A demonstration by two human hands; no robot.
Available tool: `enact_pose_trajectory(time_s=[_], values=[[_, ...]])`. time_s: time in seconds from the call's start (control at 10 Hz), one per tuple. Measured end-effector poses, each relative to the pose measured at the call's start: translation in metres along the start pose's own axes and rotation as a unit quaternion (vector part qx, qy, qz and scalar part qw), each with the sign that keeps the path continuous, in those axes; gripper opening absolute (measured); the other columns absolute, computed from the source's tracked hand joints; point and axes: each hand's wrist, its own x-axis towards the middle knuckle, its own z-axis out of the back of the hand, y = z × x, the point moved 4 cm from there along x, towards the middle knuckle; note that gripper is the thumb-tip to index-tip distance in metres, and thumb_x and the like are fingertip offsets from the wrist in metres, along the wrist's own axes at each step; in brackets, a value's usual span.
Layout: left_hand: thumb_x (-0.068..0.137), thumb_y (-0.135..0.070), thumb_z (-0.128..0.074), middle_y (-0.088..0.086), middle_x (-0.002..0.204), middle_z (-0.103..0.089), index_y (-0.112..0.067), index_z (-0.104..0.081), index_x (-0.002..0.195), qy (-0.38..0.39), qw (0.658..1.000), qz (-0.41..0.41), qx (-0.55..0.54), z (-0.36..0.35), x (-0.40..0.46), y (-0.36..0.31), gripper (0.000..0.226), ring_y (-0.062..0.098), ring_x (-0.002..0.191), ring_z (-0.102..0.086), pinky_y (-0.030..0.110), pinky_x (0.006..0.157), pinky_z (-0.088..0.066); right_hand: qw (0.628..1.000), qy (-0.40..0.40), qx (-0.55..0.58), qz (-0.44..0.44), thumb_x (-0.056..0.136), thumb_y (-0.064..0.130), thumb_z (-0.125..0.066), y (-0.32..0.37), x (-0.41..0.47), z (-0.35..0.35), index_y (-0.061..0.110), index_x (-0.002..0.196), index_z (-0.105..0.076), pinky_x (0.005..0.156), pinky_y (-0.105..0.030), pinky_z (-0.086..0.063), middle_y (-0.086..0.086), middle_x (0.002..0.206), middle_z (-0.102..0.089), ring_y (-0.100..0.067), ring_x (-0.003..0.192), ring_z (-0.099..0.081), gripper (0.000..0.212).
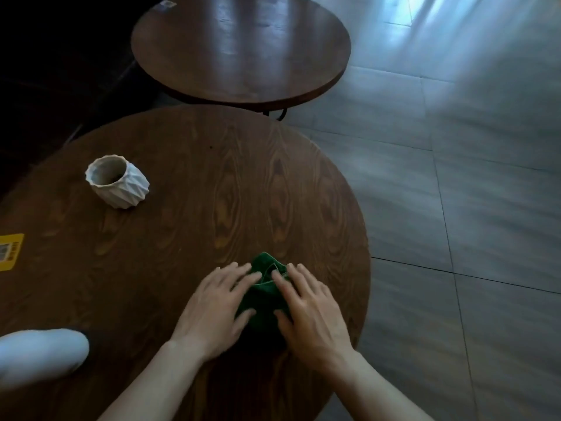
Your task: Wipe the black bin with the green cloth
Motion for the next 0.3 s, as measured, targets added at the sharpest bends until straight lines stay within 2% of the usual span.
enact_pose_trajectory(time_s=[0.1, 0.2, 0.3], values=[[0.099, -0.056, -0.041, -0.014, 0.168, 0.011, -0.047, 0.005, 0.157, 0.064, 0.996, -0.028, 0.047, -0.021, -0.013, 0.006, 0.075, 0.012, 0.155, 0.017, 0.039, 0.127, 0.005, 0.994, 0.087, -0.043, 0.053, 0.1, 0.042, -0.056, 0.003, -0.009, -0.021, 0.036, 0.165, -0.006, 0.129, -0.049, -0.012, -0.006, 0.174, -0.003, -0.029, 0.16, 0.002, 0.082], [0.1, -0.059, -0.033, -0.015, 0.167, 0.019, -0.049, 0.015, 0.154, 0.076, 0.996, -0.012, 0.044, -0.028, -0.024, 0.013, 0.073, 0.012, 0.153, 0.022, 0.038, 0.126, 0.009, 0.993, 0.101, -0.047, 0.031, 0.104, 0.045, -0.05, 0.001, -0.013, -0.025, 0.036, 0.165, -0.005, 0.13, -0.053, -0.008, -0.003, 0.174, 0.01, -0.029, 0.16, 0.014, 0.076], [0.1, -0.058, -0.035, -0.014, 0.168, 0.016, -0.049, 0.014, 0.154, 0.085, 0.995, 0.005, 0.058, -0.025, -0.036, 0.023, 0.073, 0.012, 0.154, 0.017, 0.038, 0.127, 0.006, 0.992, 0.111, -0.06, -0.006, 0.105, 0.044, -0.048, -0.001, -0.017, -0.019, 0.035, 0.165, -0.009, 0.13, -0.053, -0.01, -0.004, 0.174, 0.009, -0.031, 0.16, 0.011, 0.072]])
